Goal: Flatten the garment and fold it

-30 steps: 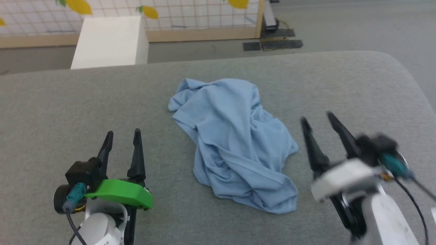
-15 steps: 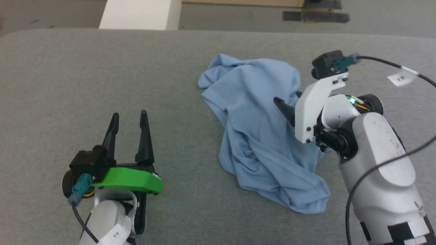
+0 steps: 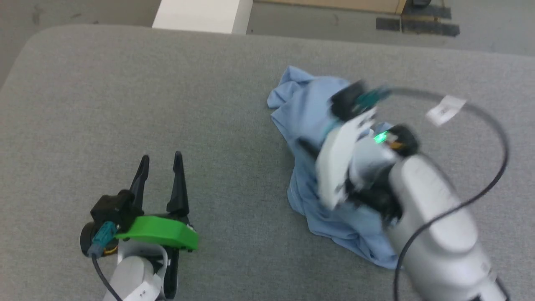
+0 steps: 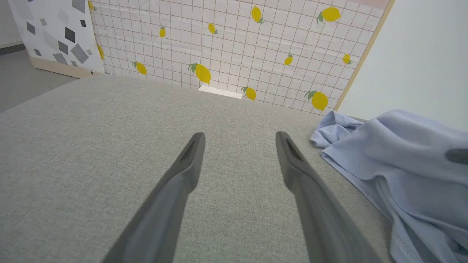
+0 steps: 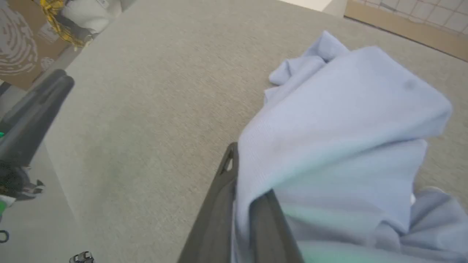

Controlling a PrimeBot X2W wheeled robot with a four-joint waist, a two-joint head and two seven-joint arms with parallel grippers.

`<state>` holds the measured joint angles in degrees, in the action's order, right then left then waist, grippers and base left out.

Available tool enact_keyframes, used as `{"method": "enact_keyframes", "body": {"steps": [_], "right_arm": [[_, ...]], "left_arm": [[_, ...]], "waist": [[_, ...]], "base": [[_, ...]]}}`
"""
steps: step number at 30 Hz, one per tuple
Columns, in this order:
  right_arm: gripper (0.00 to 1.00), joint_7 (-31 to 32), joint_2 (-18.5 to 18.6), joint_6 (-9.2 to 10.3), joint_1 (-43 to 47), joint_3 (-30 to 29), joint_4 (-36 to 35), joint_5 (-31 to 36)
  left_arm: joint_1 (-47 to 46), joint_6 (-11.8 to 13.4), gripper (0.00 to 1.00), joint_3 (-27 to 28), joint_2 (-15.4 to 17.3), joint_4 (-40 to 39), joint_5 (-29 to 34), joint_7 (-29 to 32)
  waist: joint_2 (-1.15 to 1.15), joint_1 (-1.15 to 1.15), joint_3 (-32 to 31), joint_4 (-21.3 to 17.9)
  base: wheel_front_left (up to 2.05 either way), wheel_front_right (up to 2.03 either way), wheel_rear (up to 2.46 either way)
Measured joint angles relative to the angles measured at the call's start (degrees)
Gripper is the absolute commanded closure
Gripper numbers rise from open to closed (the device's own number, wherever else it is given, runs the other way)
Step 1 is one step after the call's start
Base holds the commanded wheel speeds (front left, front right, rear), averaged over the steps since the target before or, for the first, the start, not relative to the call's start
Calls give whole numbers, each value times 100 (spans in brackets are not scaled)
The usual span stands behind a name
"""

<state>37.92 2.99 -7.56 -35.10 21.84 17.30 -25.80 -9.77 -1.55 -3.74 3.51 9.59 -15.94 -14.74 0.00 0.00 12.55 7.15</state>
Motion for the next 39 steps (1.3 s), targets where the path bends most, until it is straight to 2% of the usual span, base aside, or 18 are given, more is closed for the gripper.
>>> {"method": "enact_keyframes", "body": {"steps": [4, 7, 11, 12, 13, 17, 21, 25, 29, 33, 39], "right_arm": [[100, 69, 42, 0, 830, 947, -937, -189], [100, 404, 346, 0, 1609, 1581, -1492, -416], [100, 758, 835, 0, 2532, 1829, -1808, -504], [24, 758, 903, 0, 2706, 1804, -1858, -481], [0, 708, 923, 0, 2820, 1738, -1897, -427], [0, 142, 745, 0, 3204, 1249, -2170, -220], [0, -870, 456, 0, 3328, 678, -2603, 151], [0, -2004, 185, 0, 3439, -192, -2785, 734], [0, -2794, 57, 0, 3541, -1009, -2663, 1359], [0, -3051, 21, 0, 3590, -1396, -2447, 1477], [0, -3141, 3, 0, 3584, -1410, -2312, 1284]], "left_arm": [[173, -44, 0, 138, -5, 43, 46, -1], [276, -75, 0, 210, -9, 67, 77, -1], [363, -98, 0, 282, -11, 70, 93, -3], [377, -109, 0, 294, -10, 74, 103, -4], [391, -124, 0, 298, -11, 77, 109, -4], [444, -169, 0, 307, -12, 119, 125, -4], [448, -197, 0, 285, -14, 166, 132, -4], [431, -189, 0, 244, -15, 281, 175, 1], [235, -1, 0, 212, -15, 542, 225, 330], [-325, 201, 0, 154, -20, 949, 233, 895], [-1174, 548, 0, 244, 63, 1772, 226, 2101]], "waist": [[0, 0, -270, -57], [0, 0, -461, -118], [0, 0, -653, -242], [0, 0, -684, -284], [0, 0, -707, -318], [0, 0, -796, -470], [0, 0, -839, -595], [0, 0, -797, -721], [0, 0, -678, -823], [0, 0, -513, -920], [0, 0, -288, -1154]], "base": [[0, 0, 0], [0, 0, 0], [0, 0, 0], [0, 0, 0], [0, 0, 0], [0, 0, 0], [0, 0, 0], [0, 0, 0], [0, 0, 0], [0, 0, 0], [0, 0, 0]]}}
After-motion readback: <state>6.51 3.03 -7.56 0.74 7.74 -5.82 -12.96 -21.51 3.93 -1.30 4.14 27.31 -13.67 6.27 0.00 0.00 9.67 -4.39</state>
